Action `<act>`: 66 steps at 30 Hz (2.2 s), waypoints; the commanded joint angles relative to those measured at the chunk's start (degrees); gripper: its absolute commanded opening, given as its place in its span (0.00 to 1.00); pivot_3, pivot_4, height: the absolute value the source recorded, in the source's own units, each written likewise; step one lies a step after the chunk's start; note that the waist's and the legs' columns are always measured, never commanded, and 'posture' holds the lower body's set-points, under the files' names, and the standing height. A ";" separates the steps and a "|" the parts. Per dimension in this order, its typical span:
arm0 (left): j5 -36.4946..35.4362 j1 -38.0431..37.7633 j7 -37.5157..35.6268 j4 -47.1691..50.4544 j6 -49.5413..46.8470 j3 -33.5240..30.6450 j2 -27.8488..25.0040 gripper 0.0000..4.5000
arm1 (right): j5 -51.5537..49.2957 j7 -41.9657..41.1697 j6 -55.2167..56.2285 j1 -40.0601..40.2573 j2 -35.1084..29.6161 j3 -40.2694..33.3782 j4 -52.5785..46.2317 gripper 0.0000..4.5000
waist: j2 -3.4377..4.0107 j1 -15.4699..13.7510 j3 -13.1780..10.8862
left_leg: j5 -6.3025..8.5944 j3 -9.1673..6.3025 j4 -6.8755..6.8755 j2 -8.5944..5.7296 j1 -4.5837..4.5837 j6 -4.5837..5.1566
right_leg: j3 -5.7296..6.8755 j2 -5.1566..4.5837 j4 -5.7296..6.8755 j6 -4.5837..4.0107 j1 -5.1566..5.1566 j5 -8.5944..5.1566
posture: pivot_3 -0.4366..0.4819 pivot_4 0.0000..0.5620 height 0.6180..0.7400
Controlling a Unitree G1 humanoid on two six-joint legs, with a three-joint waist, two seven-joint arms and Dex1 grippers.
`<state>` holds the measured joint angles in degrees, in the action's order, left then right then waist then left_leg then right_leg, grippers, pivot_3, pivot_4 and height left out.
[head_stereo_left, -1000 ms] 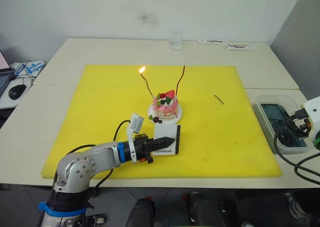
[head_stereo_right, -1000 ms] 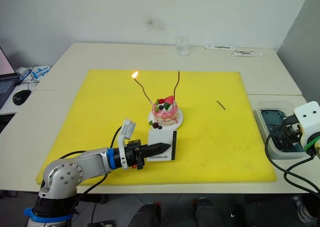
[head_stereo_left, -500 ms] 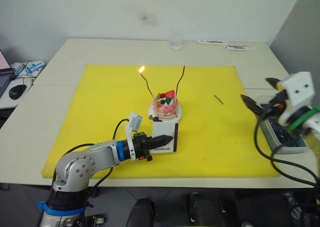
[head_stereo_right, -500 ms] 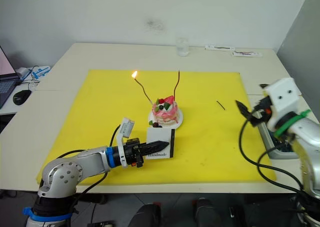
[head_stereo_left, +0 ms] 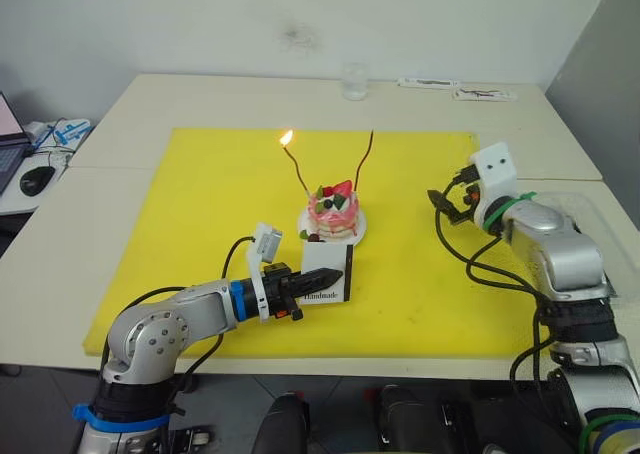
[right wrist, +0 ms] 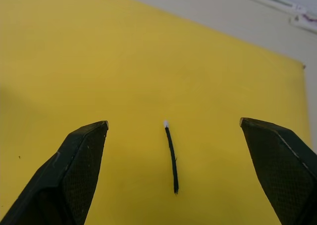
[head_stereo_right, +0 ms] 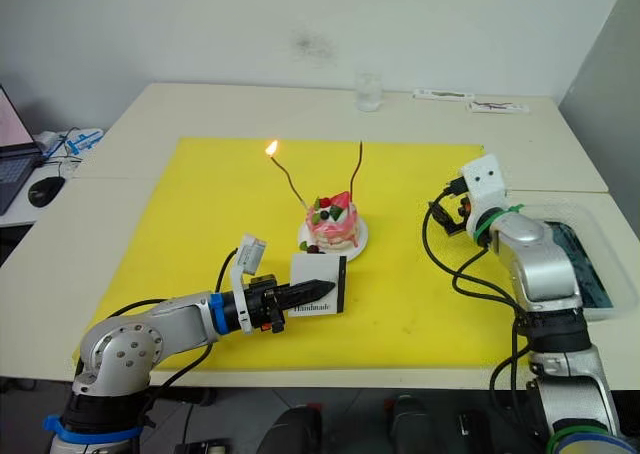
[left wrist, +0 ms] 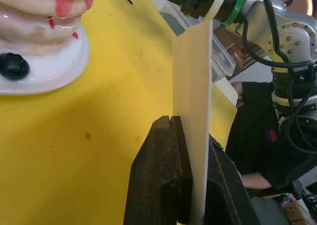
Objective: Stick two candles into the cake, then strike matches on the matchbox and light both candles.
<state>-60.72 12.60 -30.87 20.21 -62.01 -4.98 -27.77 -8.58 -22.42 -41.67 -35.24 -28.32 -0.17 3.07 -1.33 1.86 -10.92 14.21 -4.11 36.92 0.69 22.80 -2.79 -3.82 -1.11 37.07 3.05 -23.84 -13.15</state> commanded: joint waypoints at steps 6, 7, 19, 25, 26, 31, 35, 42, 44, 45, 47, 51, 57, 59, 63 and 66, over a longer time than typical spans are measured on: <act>-1.20 -0.01 0.34 2.24 0.88 -1.41 0.14 0.00 | 3.13 1.82 7.21 -5.11 2.54 0.00 10.59 0.99 | 0.00 0.14 0.00 | 0.00 0.00 0.00 0.00 -0.02 0.00 | 0.01 0.01 0.03 0.00 -0.01 0.01 | 0.48 0.27 1.00; -1.23 -0.03 0.39 2.28 0.88 -1.47 0.13 0.00 | 3.44 1.81 7.74 -5.40 2.82 0.13 11.73 0.99 | 0.00 0.15 0.00 | 0.00 0.00 0.01 0.00 -0.02 0.00 | 0.01 0.01 0.04 0.01 -0.01 0.02 | 0.48 0.27 1.00; -1.29 -0.81 0.99 2.99 0.73 -2.49 -0.31 0.00 | 4.32 2.60 9.47 -6.85 5.54 0.38 17.94 0.56 | 0.00 0.18 0.00 | 0.00 -0.01 0.02 0.00 -0.01 0.00 | 0.00 0.01 0.05 0.02 0.00 0.04 | 0.48 0.27 1.00; -1.29 -1.19 1.31 3.33 0.77 -2.75 -0.30 0.00 | 4.51 2.75 9.31 -6.76 6.24 0.45 17.79 0.07 | 0.01 0.18 0.00 | 0.00 -0.01 0.03 0.00 -0.01 0.00 | 0.01 0.01 0.05 0.02 0.00 0.04 | 0.48 0.27 1.00; -1.22 -1.21 1.33 3.36 0.78 -2.78 -0.29 0.00 | 4.50 2.79 9.25 -6.72 6.34 0.43 17.69 0.01 | 0.01 0.19 0.00 | 0.00 -0.01 0.02 0.00 -0.01 0.00 | 0.00 0.01 0.04 0.02 0.00 0.04 | 0.48 0.27 1.00; -1.19 -1.24 1.44 3.43 0.75 -2.94 -0.24 0.00 | 4.15 2.77 8.79 -5.76 6.53 -0.14 14.91 0.01 | 0.01 0.19 0.00 | 0.00 -0.01 0.02 0.00 -0.02 0.00 | 0.00 0.01 0.05 0.02 0.00 0.04 | 0.48 0.27 1.00; -1.23 -1.21 1.47 3.46 0.80 -3.13 -0.29 0.00 | 3.08 1.88 6.30 -3.47 6.03 -0.56 7.69 0.01 | 0.01 0.17 0.00 | 0.00 -0.03 0.02 0.00 -0.01 0.00 | 0.02 0.01 0.04 0.02 -0.01 0.04 | 0.48 0.27 1.00; -1.69 -1.09 1.53 3.30 0.44 -3.23 -0.29 0.00 | 0.25 -0.65 -2.72 2.51 4.13 -0.14 -10.91 0.01 | 0.01 0.12 0.00 | 0.00 -0.04 0.02 0.00 0.00 0.00 | 0.02 0.01 0.05 0.02 -0.02 0.03 | 0.48 0.27 1.00; -1.76 -0.89 1.41 3.12 0.36 -3.27 -0.48 0.00 | -0.77 -1.54 -5.74 4.79 2.91 -0.10 -16.79 0.01 | 0.01 0.05 0.00 | 0.00 -0.07 0.03 0.00 -0.01 0.00 | 0.05 0.01 0.05 0.03 0.00 0.03 | 0.48 0.27 1.00; -1.84 -0.81 1.35 3.04 0.29 -3.34 -0.60 0.00 | -1.38 -1.94 -7.24 5.80 2.30 -0.21 -19.44 0.01 | 0.01 0.02 0.00 | 0.00 -0.07 0.03 0.00 0.01 0.00 | 0.05 0.01 0.05 0.04 -0.01 0.02 | 0.48 0.27 1.00; -2.03 -0.67 1.17 2.85 0.13 -3.56 -1.00 0.00 | -3.05 -3.28 -10.56 8.78 0.41 -0.93 -25.94 0.01 | 0.02 0.02 0.01 | 0.00 -0.08 0.03 0.00 0.00 0.00 | 0.05 0.01 0.05 0.16 -0.01 -0.05 | 0.48 0.27 1.00; -2.44 -0.68 0.83 2.59 -0.14 -3.70 -2.04 0.00 | -4.80 -4.27 -11.16 12.38 -2.07 -2.93 -32.64 0.01 | 0.02 0.01 0.00 | 0.00 -0.08 0.02 0.00 0.00 0.00 | 0.05 0.01 0.05 0.29 -0.01 -0.15 | 0.48 0.27 1.00; -2.34 0.03 0.80 2.11 -0.27 -2.82 -1.95 0.00 | -3.93 -2.73 -7.80 10.27 -0.75 -2.67 -26.30 0.09 | 0.02 0.21 0.01 | -0.01 -0.06 0.04 0.01 -0.08 0.01 | 0.04 0.03 0.06 0.23 0.02 -0.19 | 0.48 0.27 1.00; -2.29 0.32 0.74 1.99 -0.28 -2.58 -1.83 0.00 | -3.25 -2.88 -6.83 7.29 -0.69 -2.02 -20.98 0.22 | 0.02 0.21 0.01 | -0.02 -0.04 0.06 0.01 -0.08 0.03 | 0.02 0.03 0.06 0.22 0.03 -0.18 | 0.48 0.27 1.00; -2.18 0.65 0.69 1.86 -0.13 -2.21 -1.69 0.00 | -1.09 -4.21 -3.33 1.96 -2.30 -0.35 -8.78 0.53 | 0.01 0.17 0.01 | -0.03 0.02 0.07 0.00 -0.07 0.04 | -0.04 0.03 0.04 0.23 0.03 -0.12 | 0.48 0.27 1.00; -2.12 0.72 0.78 1.87 -0.02 -2.08 -1.53 0.00 | -0.14 -4.15 -2.29 -1.60 -2.12 0.17 -1.69 0.76 | 0.02 0.16 0.00 | -0.03 0.01 0.03 0.01 -0.05 0.04 | -0.02 0.03 0.03 0.28 0.02 -0.09 | 0.48 0.27 1.00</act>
<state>-61.89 12.60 -29.54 21.42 -62.27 -6.86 -29.43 -9.30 -26.22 -45.34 -35.17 -29.97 0.23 -0.02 -1.32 2.02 -10.92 14.19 -4.10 36.94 0.70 22.79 -2.75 -3.83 -1.09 37.10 3.20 -23.85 -13.17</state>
